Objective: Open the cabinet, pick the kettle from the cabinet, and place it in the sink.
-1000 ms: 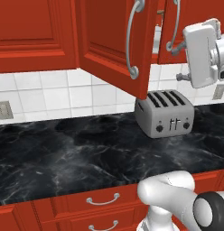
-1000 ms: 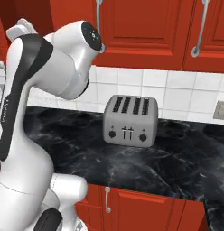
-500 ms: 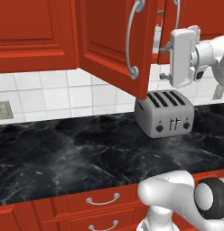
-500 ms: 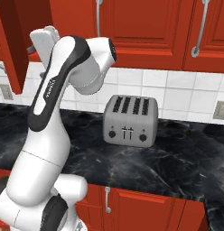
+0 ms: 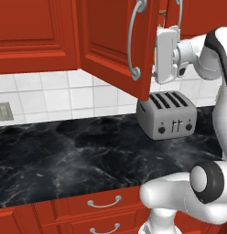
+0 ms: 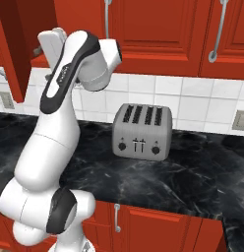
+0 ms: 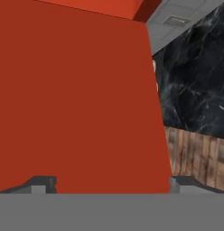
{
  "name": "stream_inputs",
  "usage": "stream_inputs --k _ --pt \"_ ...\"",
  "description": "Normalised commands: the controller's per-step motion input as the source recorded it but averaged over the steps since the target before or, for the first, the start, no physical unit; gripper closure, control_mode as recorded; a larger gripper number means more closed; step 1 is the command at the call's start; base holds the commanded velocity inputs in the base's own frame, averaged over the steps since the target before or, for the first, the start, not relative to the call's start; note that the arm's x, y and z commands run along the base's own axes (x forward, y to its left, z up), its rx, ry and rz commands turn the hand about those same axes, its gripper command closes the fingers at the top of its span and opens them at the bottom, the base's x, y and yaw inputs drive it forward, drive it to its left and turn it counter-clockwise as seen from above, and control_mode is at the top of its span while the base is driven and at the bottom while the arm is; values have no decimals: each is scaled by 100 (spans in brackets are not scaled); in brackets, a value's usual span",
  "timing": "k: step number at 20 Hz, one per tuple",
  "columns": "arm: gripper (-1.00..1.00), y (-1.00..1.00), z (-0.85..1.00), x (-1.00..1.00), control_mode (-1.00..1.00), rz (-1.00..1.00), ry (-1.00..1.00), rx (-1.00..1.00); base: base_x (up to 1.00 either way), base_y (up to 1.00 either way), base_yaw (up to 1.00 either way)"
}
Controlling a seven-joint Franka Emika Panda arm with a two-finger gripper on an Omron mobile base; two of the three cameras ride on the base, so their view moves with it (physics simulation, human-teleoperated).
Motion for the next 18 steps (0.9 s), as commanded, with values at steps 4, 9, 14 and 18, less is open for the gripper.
stream_inputs --k 4,9,14,18 --pt "-100 42 -9 34 -100 0 2 0 0 0 0" --pt "-100 47 -10 6 -100 1 -2 0 0 0 0" --pt "-100 47 -10 -10 -100 4 -10 0 0 0 0" --pt "-100 54 -10 -19 -100 1 -19 0 0 0 0"
